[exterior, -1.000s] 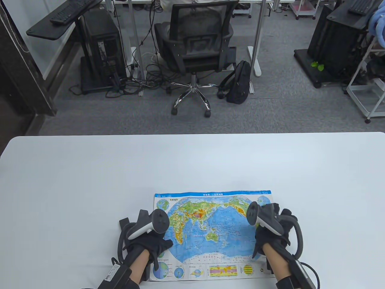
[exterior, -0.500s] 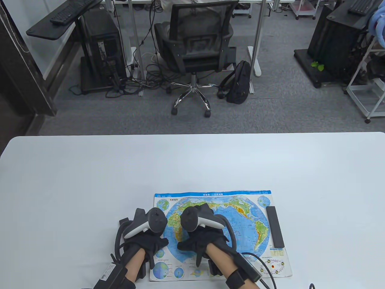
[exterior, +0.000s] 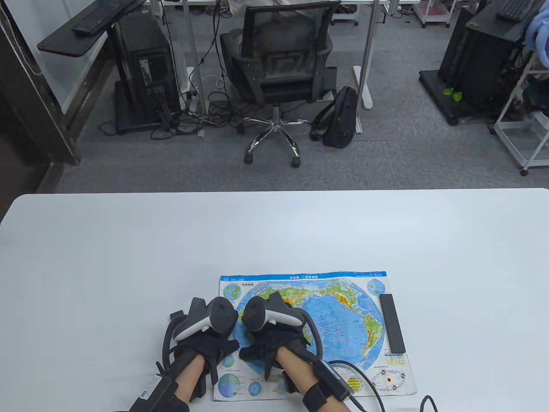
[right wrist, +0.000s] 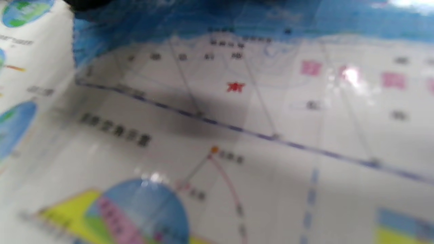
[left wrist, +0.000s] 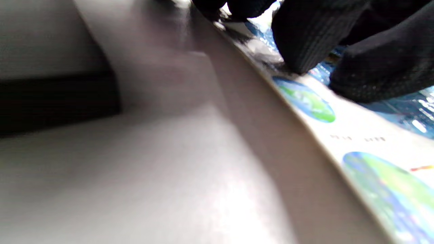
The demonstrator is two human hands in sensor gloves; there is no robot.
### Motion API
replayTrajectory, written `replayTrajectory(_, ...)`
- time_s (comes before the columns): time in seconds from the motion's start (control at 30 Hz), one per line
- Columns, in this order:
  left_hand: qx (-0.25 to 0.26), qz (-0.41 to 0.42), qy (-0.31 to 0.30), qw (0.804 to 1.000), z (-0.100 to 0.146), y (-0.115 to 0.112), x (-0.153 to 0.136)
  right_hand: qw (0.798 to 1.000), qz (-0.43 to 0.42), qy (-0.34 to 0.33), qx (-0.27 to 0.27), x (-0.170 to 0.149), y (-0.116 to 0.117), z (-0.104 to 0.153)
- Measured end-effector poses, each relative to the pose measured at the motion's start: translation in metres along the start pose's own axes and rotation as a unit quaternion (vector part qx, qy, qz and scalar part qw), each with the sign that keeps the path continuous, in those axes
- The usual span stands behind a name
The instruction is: Unroll map and secure with paperweights
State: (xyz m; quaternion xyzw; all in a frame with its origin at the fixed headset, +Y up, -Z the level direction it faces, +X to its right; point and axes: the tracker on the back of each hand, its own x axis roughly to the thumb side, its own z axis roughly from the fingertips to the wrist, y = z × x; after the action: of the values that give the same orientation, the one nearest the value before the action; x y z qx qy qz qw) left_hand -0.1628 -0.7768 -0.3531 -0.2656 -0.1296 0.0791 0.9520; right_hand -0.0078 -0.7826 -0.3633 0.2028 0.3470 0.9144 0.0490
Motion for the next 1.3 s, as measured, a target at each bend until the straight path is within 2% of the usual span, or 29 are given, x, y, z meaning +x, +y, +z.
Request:
replayTrajectory(0.27,0.009,0.016,-0.008,1.000,0.005,0.001,-0.002,1.000,0.001,0.002,-0.004,0.000,0.000,0.000)
replayTrajectory(0.53,0.057,0.082,-0.046,0.994,0.030,0.025,0.000,1.000,0.001,0.005,-0.001,0.000,-0.001,0.000)
replayTrajectory(0.63,0.082,0.097,-0.006,0.992,0.038,0.031,-0.012,1.000,0.001,0.005,-0.002,0.000,-0.001,0.000)
replayTrajectory(0.7,0.086,0.098,0.050,0.990,0.039,0.028,-0.024,1.000,-0.001,0.005,-0.001,0.000,-0.001,-0.001)
replayTrajectory(0.77,0.065,0.098,0.096,0.988,0.037,0.021,-0.035,1.000,0.000,0.005,0.000,0.000,-0.001,-0.001)
replayTrajectory(0.8,0.039,0.103,0.123,0.986,0.035,0.014,-0.043,1.000,0.000,0.005,0.000,0.000,-0.001,0.000)
replayTrajectory(0.9,-0.006,0.126,0.164,0.978,0.031,-0.005,-0.060,1.000,-0.001,0.005,0.000,0.000,-0.001,0.000)
replayTrajectory(1.03,-0.019,0.141,0.175,0.974,0.028,-0.019,-0.067,1.000,-0.001,0.005,0.000,0.000,-0.001,0.000)
replayTrajectory(1.13,0.002,0.118,0.178,0.977,0.029,-0.014,-0.065,1.000,0.000,0.005,0.001,0.000,-0.001,0.000)
replayTrajectory(1.3,0.028,0.133,0.169,0.976,0.032,-0.010,-0.067,1.000,-0.001,0.005,0.000,0.000,-0.001,0.000)
